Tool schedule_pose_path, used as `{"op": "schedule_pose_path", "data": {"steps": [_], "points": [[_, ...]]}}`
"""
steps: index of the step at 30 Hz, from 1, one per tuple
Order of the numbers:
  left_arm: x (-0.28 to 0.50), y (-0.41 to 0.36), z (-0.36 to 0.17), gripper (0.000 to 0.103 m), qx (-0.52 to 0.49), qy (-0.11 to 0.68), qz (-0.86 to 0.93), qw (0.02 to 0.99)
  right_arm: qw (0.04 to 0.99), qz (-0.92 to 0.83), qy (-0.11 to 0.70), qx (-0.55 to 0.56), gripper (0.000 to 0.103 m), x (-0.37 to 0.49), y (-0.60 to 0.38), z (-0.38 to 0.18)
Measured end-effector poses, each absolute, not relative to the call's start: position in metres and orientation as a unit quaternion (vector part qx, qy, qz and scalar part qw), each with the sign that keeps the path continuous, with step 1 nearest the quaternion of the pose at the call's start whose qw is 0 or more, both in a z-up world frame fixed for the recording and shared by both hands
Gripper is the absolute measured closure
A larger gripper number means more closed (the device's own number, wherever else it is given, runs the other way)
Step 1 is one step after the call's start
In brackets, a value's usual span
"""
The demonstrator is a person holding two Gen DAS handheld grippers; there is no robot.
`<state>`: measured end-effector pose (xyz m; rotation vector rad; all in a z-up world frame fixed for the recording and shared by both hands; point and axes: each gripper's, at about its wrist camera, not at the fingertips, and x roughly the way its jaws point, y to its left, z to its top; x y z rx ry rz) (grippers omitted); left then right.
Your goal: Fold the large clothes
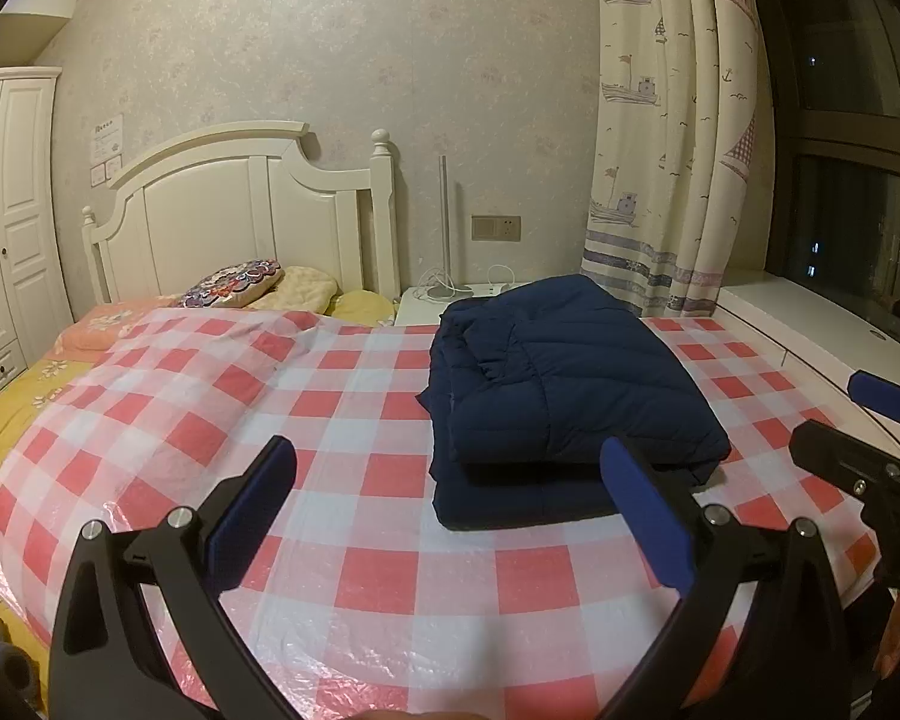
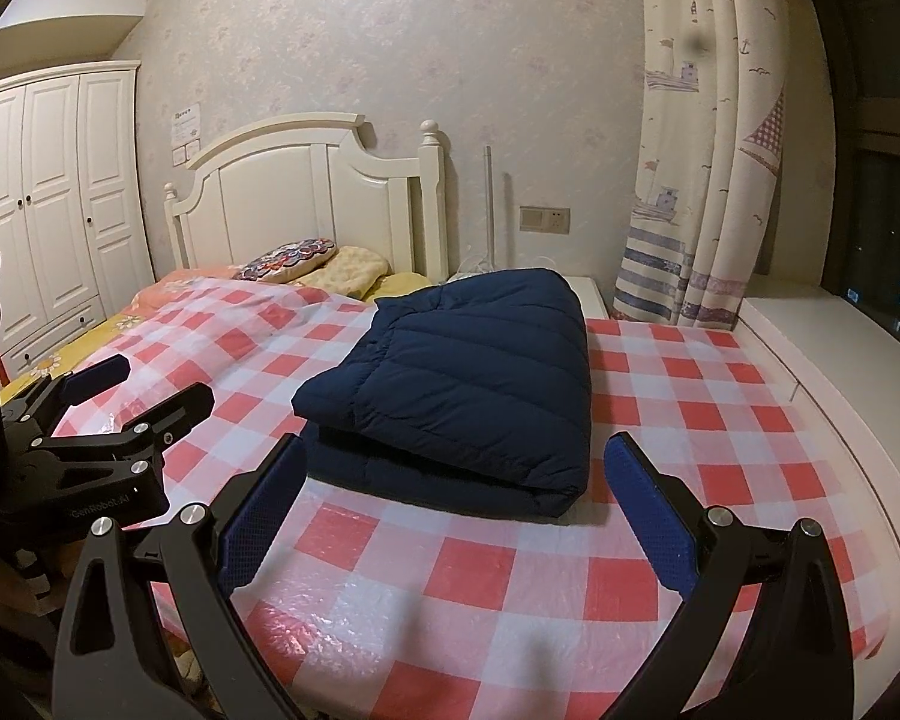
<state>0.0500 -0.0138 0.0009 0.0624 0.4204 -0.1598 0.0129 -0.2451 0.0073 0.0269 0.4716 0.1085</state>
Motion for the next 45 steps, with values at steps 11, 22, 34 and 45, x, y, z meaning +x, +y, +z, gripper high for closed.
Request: {"op": "schedule_pose_path", "data": {"steps": [11, 22, 34, 45], "points": [[0.050, -0.014, 0.001, 0.002, 0.032, 0.208, -0.080, 0.974, 0.970, 0.058, 0.236, 0.012, 0.005, 0.013, -0.244, 0.005], [0.051, -0.009, -0.001, 0.002, 0.033, 0.206, -0.079, 0.975, 0.969, 0.059, 0.238, 0.012, 0.005, 0.013, -0.243, 0.004], [0.054, -0.003, -0.003, 0.002, 0.036, 0.207, -0.081, 0.974, 0.968, 0.064, 0.241, 0.013, 0.005, 0.017, -0.241, -0.001], [0.072, -0.003, -0.019, 0.002, 0.058, 0.199, -0.094, 0.974, 0.961, 0.066, 0.269, 0.013, 0.005, 0.035, -0.246, -0.025]]}}
